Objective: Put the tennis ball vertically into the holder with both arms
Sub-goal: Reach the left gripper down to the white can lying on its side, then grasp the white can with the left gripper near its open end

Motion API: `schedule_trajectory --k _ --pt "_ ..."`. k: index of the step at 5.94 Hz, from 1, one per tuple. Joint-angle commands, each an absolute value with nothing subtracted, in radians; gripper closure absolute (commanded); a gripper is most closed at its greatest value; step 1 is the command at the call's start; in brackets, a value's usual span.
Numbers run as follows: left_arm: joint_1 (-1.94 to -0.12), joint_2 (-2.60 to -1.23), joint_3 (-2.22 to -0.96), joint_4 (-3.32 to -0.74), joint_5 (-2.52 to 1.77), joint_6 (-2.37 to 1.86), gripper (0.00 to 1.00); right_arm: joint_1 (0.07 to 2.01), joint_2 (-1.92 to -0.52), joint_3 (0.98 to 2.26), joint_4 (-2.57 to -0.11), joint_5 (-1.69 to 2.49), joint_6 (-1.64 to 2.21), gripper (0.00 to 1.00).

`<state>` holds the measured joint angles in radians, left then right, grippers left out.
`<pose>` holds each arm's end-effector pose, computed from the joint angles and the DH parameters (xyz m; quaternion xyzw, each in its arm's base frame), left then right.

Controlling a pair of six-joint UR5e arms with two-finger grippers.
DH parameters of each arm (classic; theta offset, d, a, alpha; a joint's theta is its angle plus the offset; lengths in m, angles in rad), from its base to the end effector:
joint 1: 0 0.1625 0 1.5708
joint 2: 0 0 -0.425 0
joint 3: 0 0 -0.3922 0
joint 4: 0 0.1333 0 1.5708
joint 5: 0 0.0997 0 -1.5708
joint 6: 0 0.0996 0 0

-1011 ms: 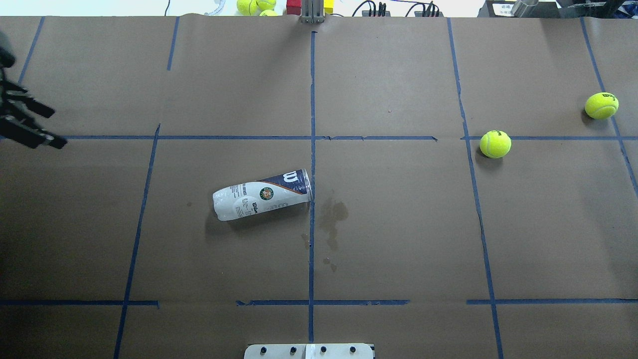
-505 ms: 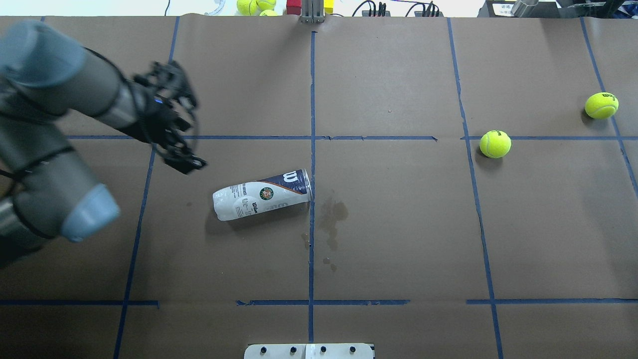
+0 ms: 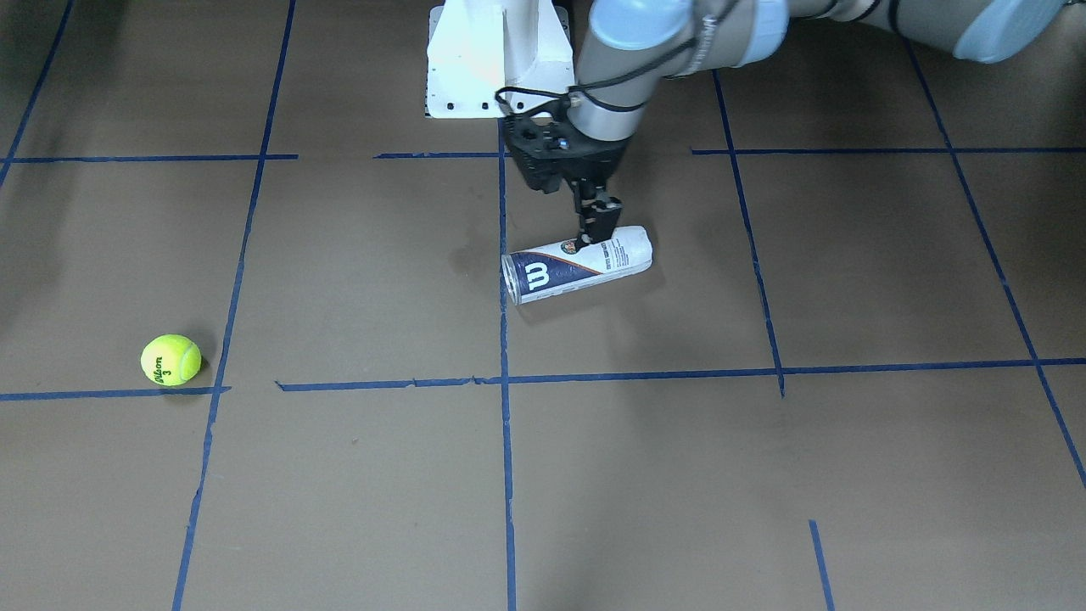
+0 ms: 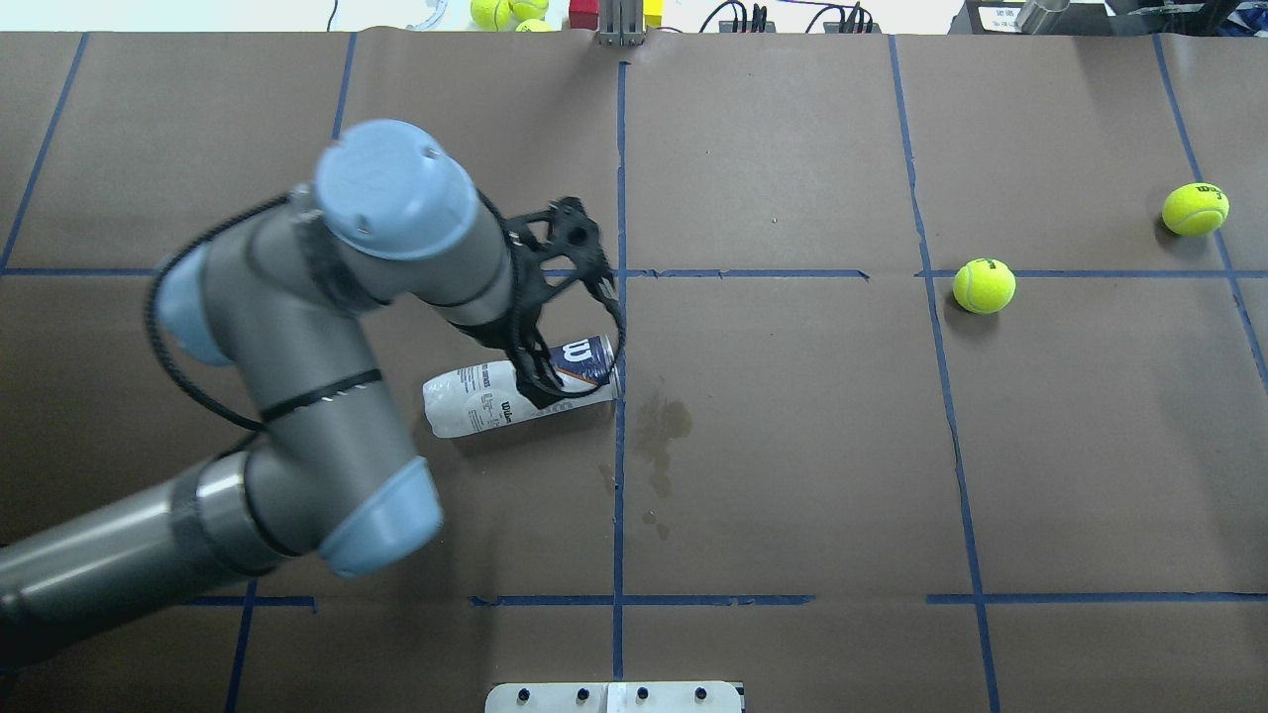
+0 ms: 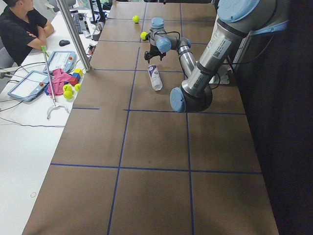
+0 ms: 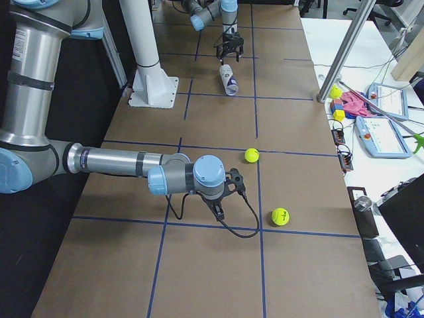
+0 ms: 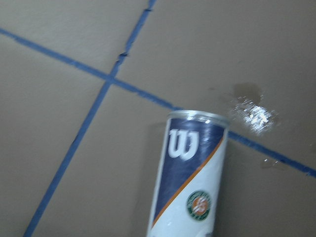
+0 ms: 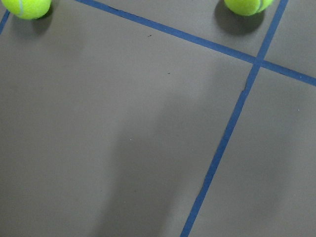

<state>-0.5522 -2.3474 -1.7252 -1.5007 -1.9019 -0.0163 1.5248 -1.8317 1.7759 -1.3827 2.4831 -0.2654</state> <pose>0.5161 -0.4366 0.1368 0.2836 0.3337 0.4910 0.7531 0.0366 -0.3909 0.6423 0.1071 -0.4304 -0.1677 0.8804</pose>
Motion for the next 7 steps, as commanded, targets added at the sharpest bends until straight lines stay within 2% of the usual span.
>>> schedule_trajectory --k 1,3,7 --pt "-0.52 -2.505 -1.533 -1.421 -1.829 0.084 0.0 1.525 -1.833 1.782 -1.381 2.483 -0.265 0.0" --pt "-0.518 -2.555 -1.416 -1.402 -1.72 0.2 0.0 1.525 -1.835 1.779 -1.384 2.48 -0.262 0.0" --pt "-0.464 -2.519 -1.422 -1.399 -1.715 0.103 0.0 1.525 -1.835 1.769 -1.393 2.482 -0.247 0.0"
